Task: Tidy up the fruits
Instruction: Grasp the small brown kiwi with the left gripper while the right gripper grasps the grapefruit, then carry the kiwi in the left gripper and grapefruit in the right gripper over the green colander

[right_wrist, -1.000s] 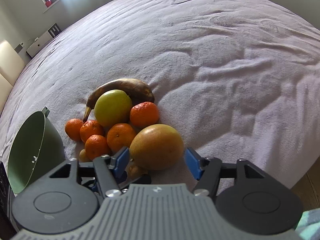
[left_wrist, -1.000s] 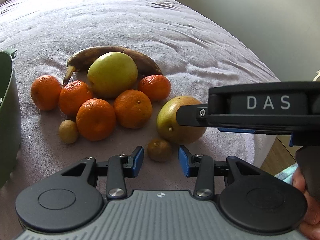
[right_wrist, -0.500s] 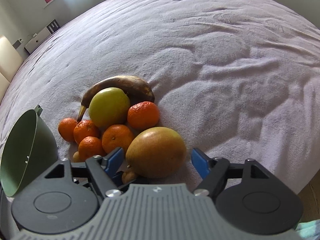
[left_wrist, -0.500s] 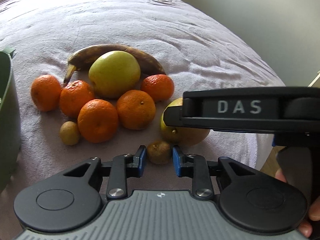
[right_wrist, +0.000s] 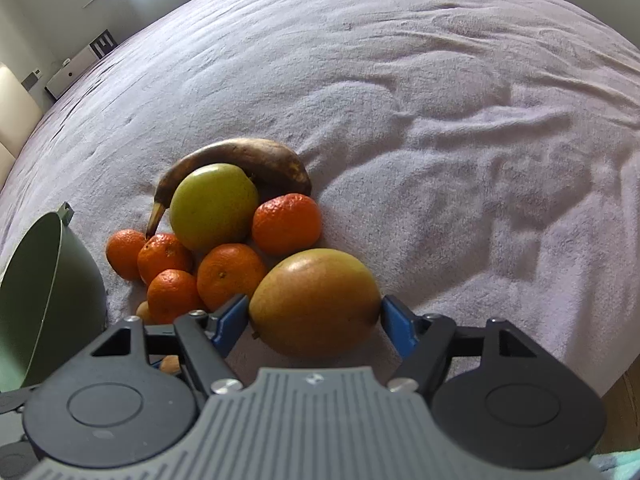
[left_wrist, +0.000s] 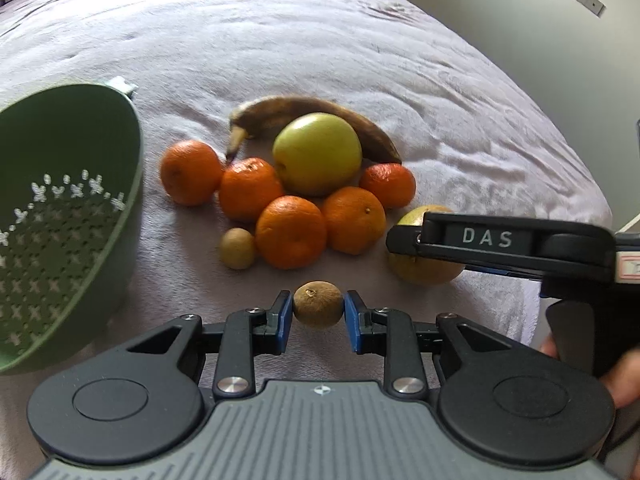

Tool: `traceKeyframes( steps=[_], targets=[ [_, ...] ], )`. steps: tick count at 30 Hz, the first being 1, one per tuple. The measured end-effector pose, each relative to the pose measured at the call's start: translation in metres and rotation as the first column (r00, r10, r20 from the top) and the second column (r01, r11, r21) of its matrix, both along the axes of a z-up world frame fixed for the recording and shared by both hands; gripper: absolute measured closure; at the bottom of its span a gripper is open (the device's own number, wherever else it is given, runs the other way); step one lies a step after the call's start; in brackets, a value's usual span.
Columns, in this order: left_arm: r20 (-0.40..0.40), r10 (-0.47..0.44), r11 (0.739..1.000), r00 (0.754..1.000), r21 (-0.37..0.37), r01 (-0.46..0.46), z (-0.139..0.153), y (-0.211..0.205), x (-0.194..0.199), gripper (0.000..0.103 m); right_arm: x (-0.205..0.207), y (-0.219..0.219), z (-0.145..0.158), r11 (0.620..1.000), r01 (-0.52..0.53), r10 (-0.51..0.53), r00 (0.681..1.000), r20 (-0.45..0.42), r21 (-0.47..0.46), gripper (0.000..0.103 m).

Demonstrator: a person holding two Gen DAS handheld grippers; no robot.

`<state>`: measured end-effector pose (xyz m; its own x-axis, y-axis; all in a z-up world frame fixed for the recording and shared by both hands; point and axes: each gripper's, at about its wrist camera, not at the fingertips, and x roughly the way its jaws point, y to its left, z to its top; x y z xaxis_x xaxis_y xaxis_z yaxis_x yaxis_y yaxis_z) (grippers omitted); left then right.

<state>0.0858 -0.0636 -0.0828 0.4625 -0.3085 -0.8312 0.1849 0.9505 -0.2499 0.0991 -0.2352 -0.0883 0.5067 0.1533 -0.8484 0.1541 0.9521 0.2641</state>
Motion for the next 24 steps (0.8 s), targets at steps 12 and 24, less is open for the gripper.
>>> traceKeyframes(
  steps=[12,24],
  targets=[
    [0.059,0.059,0.997,0.997,-0.06,-0.055,0.041,0.024,-0.013,0.072,-0.008,0.008,0.017,1.0,-0.014,0.013,1.0,0.017,0.015,0.034],
    [0.123,0.188,0.98,0.974,-0.087,-0.178,0.087,0.073,-0.025,0.072,-0.023,0.052,0.075,0.987,-0.161,0.164,0.966,0.201,-0.03,0.034]
  ],
)
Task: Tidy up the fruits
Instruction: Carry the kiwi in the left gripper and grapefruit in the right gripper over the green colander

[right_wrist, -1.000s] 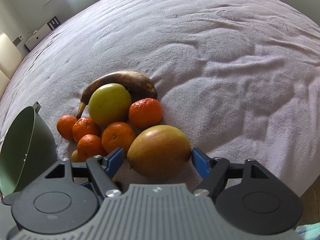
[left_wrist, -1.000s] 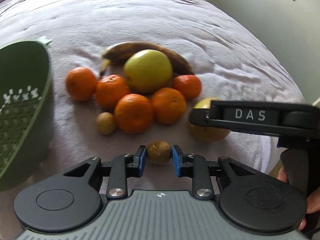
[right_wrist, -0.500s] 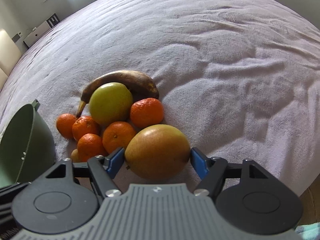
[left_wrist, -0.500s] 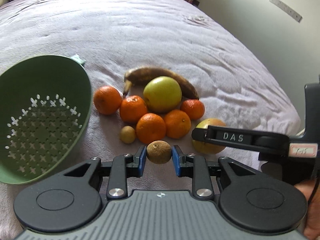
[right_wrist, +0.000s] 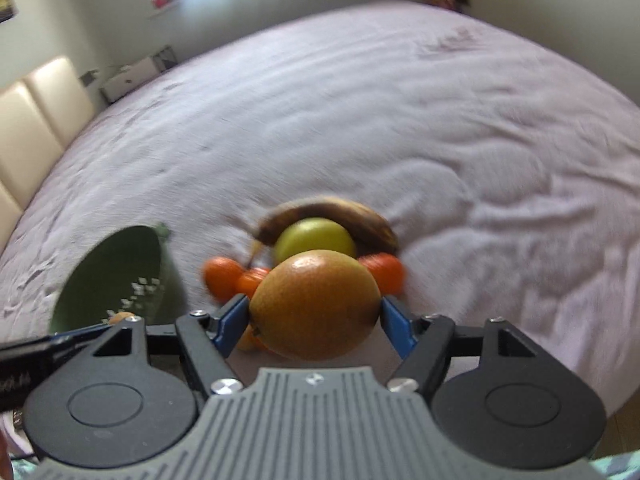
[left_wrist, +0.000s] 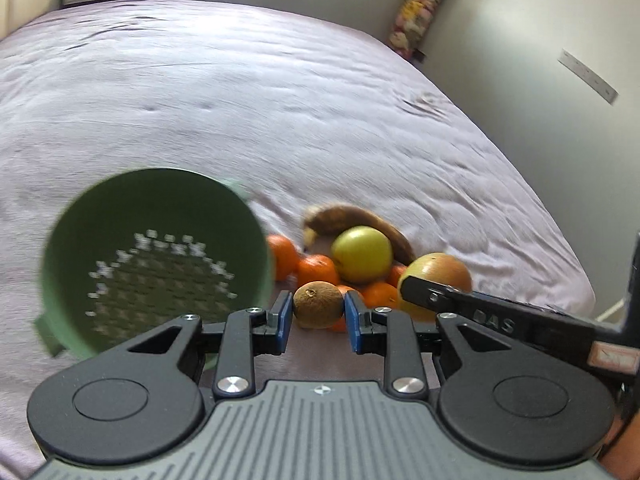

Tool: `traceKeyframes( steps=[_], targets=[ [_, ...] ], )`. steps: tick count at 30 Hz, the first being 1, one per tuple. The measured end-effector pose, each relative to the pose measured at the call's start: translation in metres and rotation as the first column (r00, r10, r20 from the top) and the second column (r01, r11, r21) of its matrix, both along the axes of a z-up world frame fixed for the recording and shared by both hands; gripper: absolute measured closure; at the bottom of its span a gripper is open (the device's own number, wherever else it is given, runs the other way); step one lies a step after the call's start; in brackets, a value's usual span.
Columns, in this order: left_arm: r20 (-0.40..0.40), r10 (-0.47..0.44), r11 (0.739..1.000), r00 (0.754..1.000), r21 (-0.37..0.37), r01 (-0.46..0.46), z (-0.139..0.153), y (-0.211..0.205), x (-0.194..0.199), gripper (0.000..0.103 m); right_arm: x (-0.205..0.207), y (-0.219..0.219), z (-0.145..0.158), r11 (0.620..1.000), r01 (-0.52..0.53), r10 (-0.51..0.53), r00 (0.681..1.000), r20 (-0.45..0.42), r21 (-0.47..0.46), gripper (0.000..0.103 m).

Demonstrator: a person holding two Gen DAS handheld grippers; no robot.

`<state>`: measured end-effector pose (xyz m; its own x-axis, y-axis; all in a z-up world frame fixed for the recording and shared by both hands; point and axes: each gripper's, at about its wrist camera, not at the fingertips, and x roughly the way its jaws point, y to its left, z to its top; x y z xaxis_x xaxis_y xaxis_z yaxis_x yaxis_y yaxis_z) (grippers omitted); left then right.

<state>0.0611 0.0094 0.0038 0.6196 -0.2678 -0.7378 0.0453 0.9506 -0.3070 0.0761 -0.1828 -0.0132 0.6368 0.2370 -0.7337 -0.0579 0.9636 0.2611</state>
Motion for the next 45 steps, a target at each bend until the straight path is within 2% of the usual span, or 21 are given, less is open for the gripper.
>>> traceKeyframes(
  steps=[6,10,13,17,23,29,32,38,45],
  targets=[
    [0.004,0.088,0.996,0.996,-0.026,-0.088,0.01,0.041,0.001,0.072,-0.007,0.043,0.019,0.988,-0.157,0.157,0.985,0.068,0.002,0.034],
    [-0.037,0.133,0.989,0.99,-0.053,-0.134,0.009,0.069,0.004,0.072,-0.01,0.078,0.035,0.959,-0.281,0.284,0.952,0.112,-0.034,0.034],
    [-0.061,0.166,0.984,0.984,-0.052,-0.169,0.006,0.086,0.006,0.072,-0.009,0.102,0.044,0.929,-0.359,0.367,0.923,0.111,-0.09,0.034],
    [-0.096,0.196,0.98,0.976,-0.024,-0.199,-0.001,0.099,0.01,0.072,-0.002,0.131,0.047,0.869,-0.464,0.481,0.873,0.08,-0.17,0.034],
    [-0.16,0.195,0.981,0.968,0.048,-0.189,-0.02,0.105,0.02,0.072,0.016,0.163,0.028,0.737,-0.617,0.633,0.773,-0.037,-0.276,0.034],
    [-0.222,0.168,0.985,0.96,0.087,-0.152,-0.04,0.102,0.032,0.072,0.034,0.185,-0.006,0.627,-0.721,0.713,0.683,-0.156,-0.294,0.034],
    [-0.241,0.164,0.982,0.957,0.127,-0.137,-0.048,0.1,0.037,0.072,0.041,0.191,-0.021,0.591,-0.749,0.73,0.655,-0.197,-0.301,0.034],
    [-0.281,0.147,0.985,0.948,0.133,-0.113,-0.063,0.098,0.046,0.072,0.051,0.198,-0.037,0.538,-0.791,0.762,0.604,-0.232,-0.292,0.034],
    [-0.284,0.128,0.973,0.95,0.222,-0.065,-0.069,0.088,0.053,0.072,0.058,0.207,-0.052,0.509,-0.817,0.773,0.573,-0.273,-0.271,0.034]
  ],
)
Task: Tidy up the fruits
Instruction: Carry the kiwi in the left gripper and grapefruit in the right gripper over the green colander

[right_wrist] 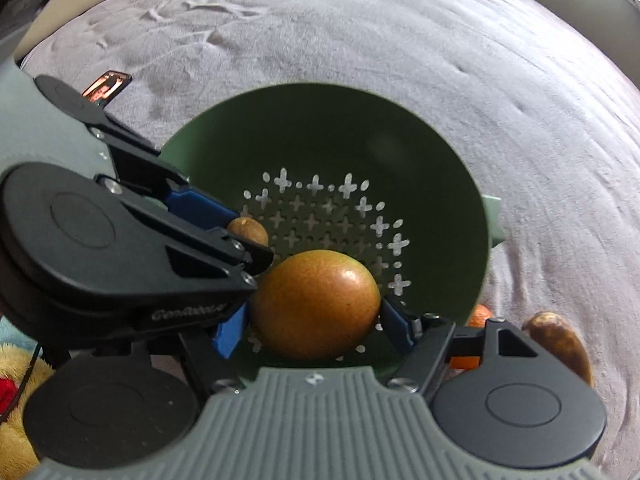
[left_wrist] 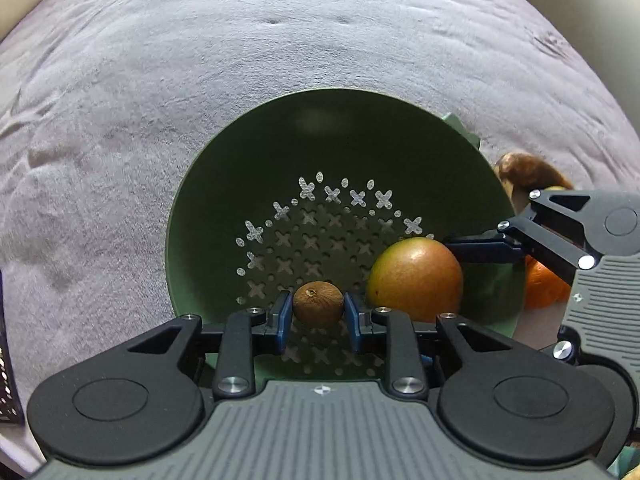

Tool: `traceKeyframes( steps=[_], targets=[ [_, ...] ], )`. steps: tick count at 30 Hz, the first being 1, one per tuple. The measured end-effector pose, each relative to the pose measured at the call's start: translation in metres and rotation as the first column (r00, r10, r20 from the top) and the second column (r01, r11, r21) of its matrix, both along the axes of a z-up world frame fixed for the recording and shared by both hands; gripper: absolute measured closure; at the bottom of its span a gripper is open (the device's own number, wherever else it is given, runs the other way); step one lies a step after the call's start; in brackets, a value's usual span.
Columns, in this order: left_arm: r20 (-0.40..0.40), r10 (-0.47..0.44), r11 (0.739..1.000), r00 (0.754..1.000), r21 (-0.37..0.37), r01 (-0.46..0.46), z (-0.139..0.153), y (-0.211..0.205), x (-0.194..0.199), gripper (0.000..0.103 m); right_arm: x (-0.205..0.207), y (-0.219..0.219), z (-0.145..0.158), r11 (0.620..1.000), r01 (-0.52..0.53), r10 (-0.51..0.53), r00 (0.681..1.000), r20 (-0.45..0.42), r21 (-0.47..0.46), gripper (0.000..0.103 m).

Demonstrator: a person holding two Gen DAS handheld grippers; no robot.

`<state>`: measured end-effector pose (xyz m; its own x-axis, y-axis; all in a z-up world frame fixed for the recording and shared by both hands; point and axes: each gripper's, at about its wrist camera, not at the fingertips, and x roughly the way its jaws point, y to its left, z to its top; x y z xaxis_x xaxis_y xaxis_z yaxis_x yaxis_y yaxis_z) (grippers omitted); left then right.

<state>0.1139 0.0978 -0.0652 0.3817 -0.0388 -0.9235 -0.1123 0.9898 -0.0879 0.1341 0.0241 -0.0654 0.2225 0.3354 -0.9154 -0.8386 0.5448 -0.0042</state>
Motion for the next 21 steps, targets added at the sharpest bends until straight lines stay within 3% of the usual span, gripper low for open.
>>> traceKeyframes(
  steps=[2,21],
  targets=[
    [-0.003,-0.024,0.999,1.0,0.028,0.024,-0.0013,-0.0047,0.0007,0.072,0.0008,0.0013,-0.0023,1.0,-0.004,0.004,1.0,-0.008,-0.008,0.034],
    [-0.027,-0.052,0.998,0.998,0.024,0.052,-0.006,-0.0079,0.0035,0.07,-0.0069,-0.0077,-0.0012,1.0,-0.017,0.017,1.0,-0.002,-0.015,0.031]
  ],
)
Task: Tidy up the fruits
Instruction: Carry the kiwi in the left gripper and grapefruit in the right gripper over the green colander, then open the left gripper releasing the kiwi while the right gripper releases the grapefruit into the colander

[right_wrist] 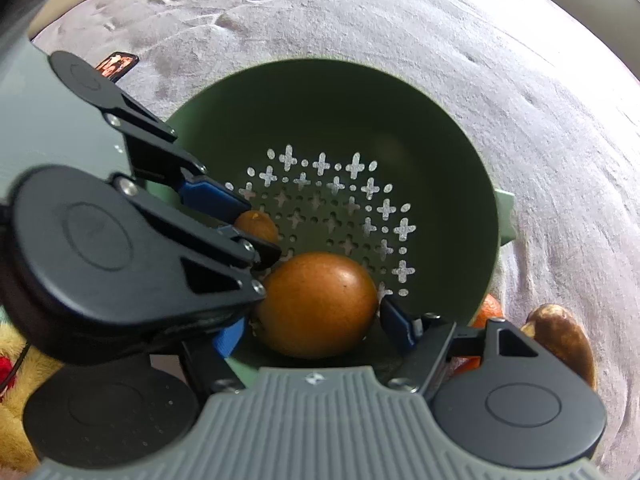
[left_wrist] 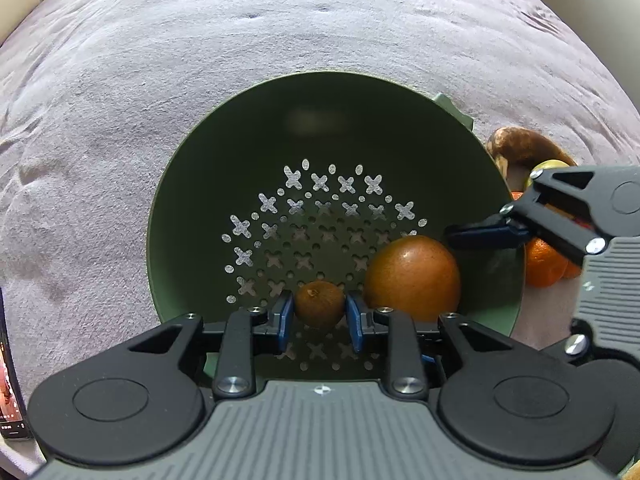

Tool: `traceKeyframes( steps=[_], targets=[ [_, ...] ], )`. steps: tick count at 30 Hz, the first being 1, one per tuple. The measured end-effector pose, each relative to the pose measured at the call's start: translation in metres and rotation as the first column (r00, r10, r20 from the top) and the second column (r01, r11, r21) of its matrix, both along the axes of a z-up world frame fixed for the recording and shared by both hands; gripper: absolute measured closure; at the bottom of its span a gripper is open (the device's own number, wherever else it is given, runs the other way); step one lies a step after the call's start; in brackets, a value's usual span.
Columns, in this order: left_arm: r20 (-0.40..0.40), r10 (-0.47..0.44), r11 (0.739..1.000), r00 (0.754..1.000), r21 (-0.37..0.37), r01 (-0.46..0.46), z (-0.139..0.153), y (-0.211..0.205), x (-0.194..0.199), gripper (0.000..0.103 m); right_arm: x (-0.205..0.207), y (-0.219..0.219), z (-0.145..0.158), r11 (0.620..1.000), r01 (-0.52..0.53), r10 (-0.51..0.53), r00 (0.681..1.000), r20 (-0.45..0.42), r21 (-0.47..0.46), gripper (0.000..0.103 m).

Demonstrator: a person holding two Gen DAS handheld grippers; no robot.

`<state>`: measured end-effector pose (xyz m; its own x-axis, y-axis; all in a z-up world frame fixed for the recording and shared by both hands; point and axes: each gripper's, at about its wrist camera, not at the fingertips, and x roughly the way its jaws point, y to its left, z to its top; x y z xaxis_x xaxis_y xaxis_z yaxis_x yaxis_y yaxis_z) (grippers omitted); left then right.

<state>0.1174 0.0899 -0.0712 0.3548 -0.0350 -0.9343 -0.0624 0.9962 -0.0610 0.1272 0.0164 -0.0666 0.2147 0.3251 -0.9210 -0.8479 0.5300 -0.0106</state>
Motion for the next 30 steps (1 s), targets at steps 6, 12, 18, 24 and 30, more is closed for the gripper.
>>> traceKeyframes(
  steps=[6,12,18,24,30],
  targets=[
    [-0.007,-0.006,1.0,1.0,0.011,0.006,0.0,0.0,0.001,0.068,-0.002,-0.006,0.009,1.0,0.009,-0.009,0.999,0.032,0.002,0.023],
    [-0.022,-0.008,1.0,1.0,0.026,0.009,-0.001,-0.002,0.001,0.067,-0.008,-0.011,0.017,1.0,0.018,-0.019,0.998,0.059,0.023,0.017],
    [-0.031,-0.001,1.0,1.0,0.026,0.002,-0.001,-0.003,0.0,0.065,-0.012,-0.017,0.022,0.999,0.03,-0.033,0.996,0.08,0.041,0.017],
    [-0.003,0.025,0.997,1.0,0.076,-0.024,0.008,-0.002,-0.004,0.033,-0.018,-0.024,0.032,0.997,0.057,-0.063,0.991,0.116,0.054,0.013],
    [0.047,0.067,0.998,0.997,0.008,-0.068,0.025,0.003,-0.011,0.031,-0.022,-0.037,0.049,0.988,0.12,-0.132,0.981,0.142,0.092,0.012]
  ],
)
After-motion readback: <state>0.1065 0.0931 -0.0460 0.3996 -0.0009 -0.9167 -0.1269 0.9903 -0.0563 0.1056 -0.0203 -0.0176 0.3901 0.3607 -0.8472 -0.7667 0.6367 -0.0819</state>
